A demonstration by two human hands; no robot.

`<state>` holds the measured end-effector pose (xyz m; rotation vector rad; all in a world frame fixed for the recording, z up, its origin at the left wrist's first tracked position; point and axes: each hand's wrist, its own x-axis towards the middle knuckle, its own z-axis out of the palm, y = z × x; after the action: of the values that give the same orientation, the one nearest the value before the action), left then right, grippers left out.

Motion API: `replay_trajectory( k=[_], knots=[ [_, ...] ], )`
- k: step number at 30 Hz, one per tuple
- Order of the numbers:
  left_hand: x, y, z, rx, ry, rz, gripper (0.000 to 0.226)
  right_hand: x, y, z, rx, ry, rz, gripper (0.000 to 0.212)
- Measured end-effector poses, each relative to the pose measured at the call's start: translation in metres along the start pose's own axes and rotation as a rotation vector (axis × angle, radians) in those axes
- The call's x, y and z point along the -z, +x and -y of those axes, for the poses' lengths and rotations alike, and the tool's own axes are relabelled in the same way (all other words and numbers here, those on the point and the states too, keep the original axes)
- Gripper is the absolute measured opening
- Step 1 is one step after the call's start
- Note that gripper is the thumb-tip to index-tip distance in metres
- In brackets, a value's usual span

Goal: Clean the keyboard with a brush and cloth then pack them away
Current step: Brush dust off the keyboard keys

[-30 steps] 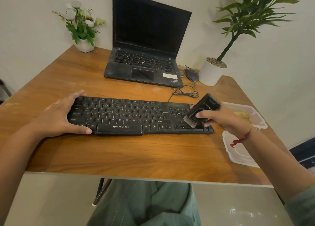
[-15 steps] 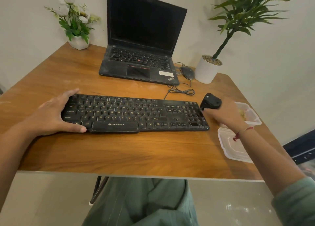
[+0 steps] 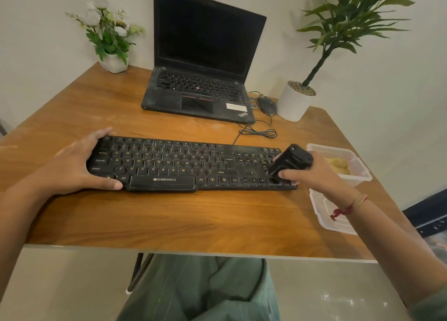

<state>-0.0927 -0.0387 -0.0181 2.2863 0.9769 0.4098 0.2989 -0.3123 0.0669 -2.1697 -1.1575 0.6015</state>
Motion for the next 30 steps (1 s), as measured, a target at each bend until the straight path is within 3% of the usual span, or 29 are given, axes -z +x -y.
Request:
replay_trajectory(
  k=[1, 5, 9, 11, 14, 19, 23, 25, 28, 30],
  knots=[
    [0.000, 0.000, 0.000, -0.001, -0.008, 0.001, 0.113, 0.003, 0.002, 0.000, -0.005, 0.007, -0.005, 0.021],
    [0.000, 0.000, 0.000, 0.000, -0.025, 0.007, 0.113, 0.013, 0.008, -0.007, -0.073, -0.164, -0.287, 0.019],
    [-0.001, 0.000, 0.001, 0.002, -0.016, -0.007, 0.113, 0.002, -0.013, -0.001, 0.003, 0.045, -0.092, 0.016],
    [0.000, 0.001, 0.002, -0.003, -0.011, -0.003, 0.112, 0.005, -0.010, -0.004, 0.031, -0.028, -0.158, 0.010],
    [0.000, 0.004, 0.004, -0.001, -0.010, 0.005, 0.112, 0.010, -0.004, -0.016, -0.020, -0.216, -0.321, 0.026],
    [0.000, 0.000, 0.001, 0.003, -0.031, 0.006, 0.110, 0.008, -0.016, -0.011, -0.050, 0.196, -0.062, 0.022],
    [0.001, 0.003, 0.002, -0.003, -0.036, 0.016, 0.112, 0.011, -0.010, -0.017, 0.030, -0.188, -0.329, 0.026],
    [0.001, 0.002, 0.000, 0.006, -0.049, 0.019, 0.111, 0.003, -0.012, -0.016, 0.031, -0.291, -0.348, 0.028],
    [0.002, 0.000, -0.002, 0.009, -0.050, 0.018, 0.111, -0.004, -0.019, -0.004, 0.002, 0.005, -0.175, 0.014],
    [0.002, 0.001, -0.001, 0.001, -0.054, 0.018, 0.111, -0.001, -0.017, -0.006, -0.029, 0.108, -0.172, 0.017]
  ],
)
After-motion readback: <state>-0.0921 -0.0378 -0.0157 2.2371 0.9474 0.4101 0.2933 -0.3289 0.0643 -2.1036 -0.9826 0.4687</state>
